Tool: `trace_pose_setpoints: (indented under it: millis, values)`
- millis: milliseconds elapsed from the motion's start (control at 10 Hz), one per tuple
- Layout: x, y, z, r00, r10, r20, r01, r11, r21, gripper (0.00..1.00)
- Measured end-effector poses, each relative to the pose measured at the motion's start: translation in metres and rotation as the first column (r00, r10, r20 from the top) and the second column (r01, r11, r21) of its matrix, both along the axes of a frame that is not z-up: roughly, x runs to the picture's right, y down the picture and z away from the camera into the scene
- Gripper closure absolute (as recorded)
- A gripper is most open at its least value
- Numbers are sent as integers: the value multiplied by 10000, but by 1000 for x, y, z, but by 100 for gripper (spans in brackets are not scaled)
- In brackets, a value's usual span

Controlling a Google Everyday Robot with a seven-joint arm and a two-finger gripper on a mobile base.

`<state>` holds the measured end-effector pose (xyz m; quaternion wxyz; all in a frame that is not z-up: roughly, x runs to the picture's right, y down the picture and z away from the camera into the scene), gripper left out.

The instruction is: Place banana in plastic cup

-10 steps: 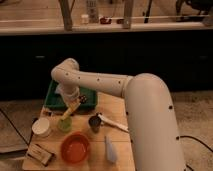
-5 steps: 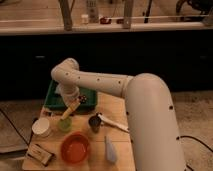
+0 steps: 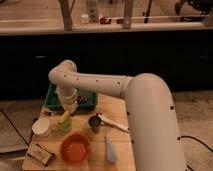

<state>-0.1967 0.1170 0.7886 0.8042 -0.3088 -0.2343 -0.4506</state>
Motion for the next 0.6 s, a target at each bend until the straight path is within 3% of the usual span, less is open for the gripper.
trace_pose_setpoints:
  millis: [300, 600]
  values:
    - [-8, 6, -8, 9987, -308, 398, 309, 9995, -20, 100]
    - [-15, 13, -16, 9955, -588, 738, 595, 9982, -66, 77]
